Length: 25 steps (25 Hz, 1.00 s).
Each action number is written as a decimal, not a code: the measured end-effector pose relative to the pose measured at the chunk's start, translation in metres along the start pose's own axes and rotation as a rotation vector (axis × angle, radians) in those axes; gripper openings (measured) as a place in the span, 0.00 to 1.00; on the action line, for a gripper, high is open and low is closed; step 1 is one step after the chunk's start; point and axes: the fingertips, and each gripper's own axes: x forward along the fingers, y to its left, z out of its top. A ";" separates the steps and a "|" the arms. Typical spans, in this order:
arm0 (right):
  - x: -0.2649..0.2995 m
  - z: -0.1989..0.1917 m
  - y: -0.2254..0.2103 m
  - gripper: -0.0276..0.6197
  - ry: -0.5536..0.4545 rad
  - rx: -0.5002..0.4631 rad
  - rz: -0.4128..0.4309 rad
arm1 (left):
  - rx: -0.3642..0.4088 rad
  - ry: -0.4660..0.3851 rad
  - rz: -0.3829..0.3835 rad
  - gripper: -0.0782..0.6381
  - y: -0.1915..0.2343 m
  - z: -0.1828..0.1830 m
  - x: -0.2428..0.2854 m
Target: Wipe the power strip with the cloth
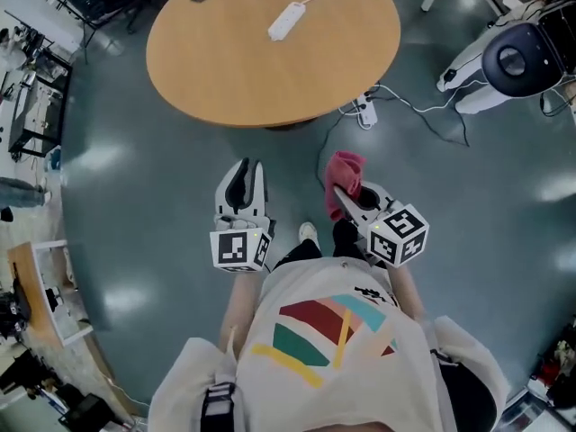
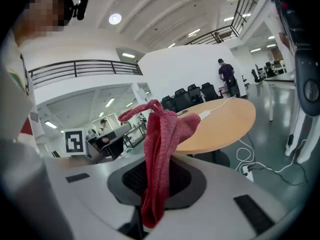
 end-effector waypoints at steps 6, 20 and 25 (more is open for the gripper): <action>0.011 0.026 -0.138 0.10 -0.016 0.121 -0.105 | -0.004 0.040 -0.002 0.36 0.004 -0.019 0.104; 0.123 0.210 -0.263 0.10 0.164 -0.252 0.122 | -0.302 0.049 0.147 0.40 0.007 0.025 0.300; 0.187 0.230 -0.270 0.10 0.253 -0.327 0.181 | -0.245 0.208 0.124 0.36 0.015 -0.002 0.335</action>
